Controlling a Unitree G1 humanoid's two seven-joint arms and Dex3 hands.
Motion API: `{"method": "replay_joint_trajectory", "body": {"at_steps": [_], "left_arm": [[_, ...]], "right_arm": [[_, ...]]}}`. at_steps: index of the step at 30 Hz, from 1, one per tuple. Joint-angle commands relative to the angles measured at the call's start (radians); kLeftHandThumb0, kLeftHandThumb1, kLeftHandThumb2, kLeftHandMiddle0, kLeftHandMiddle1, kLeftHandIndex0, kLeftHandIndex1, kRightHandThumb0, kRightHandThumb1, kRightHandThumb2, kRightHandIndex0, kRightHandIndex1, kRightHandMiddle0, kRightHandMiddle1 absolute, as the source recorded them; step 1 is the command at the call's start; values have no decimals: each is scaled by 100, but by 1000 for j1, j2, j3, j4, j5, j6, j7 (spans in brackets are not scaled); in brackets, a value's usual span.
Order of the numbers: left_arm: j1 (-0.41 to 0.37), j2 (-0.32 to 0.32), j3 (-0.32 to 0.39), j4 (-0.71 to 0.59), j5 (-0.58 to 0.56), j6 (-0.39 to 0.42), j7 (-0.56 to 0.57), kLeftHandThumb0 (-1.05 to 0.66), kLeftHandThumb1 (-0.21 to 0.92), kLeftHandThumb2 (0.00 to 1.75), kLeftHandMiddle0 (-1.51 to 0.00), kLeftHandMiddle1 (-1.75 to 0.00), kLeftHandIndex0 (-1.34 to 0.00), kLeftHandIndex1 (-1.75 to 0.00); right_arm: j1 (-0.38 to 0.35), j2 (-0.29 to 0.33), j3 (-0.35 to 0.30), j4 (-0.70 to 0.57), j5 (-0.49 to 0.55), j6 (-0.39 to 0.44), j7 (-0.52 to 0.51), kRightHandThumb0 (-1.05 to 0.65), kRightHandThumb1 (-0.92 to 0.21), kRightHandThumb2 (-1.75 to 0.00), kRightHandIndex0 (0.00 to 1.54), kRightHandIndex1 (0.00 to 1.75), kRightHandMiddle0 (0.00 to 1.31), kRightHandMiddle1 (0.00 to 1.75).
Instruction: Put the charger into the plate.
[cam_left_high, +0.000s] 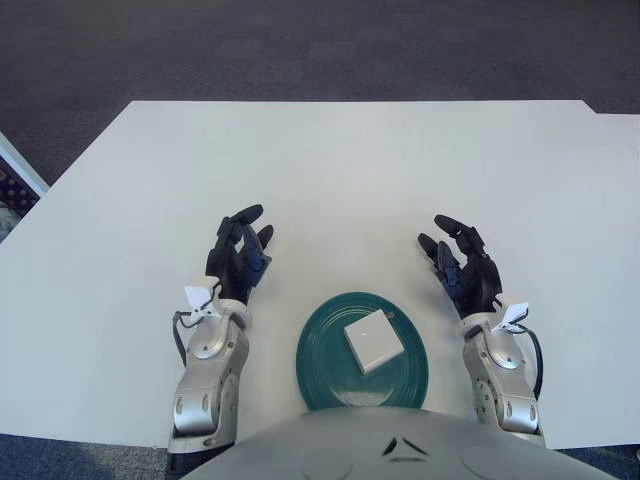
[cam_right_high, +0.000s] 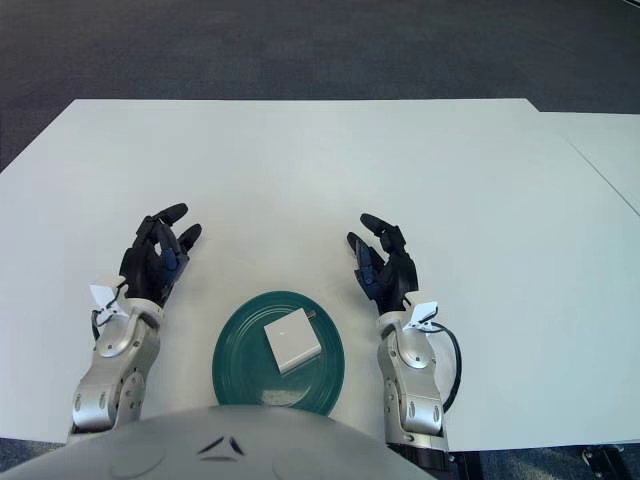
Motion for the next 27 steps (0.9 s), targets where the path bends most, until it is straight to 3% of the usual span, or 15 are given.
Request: {"method": "replay_joint_trajectory", "body": {"at_steps": [1,15,27], "left_arm": [[19,12,-14,7,49,-21,19,-95,92,92,-52,-20,-33,-95],[53,29,-52,32,126,-67,11,-94,92,94,-58,-19,-34,-97],[71,34,-68,22,130,-59,3,-91,92,96,-58,-17,-32,-97]], "right_arm": [[11,-4,-6,-17,19,4,7,-49,-92,-46,59,1,16,78],[20,-6,-9,-22,13,1,14,-48,-92,-46,59,1,16,79],[19,-6,-8,-17,6,-5,15,-49,-92,-46,60,1,17,80]]}}
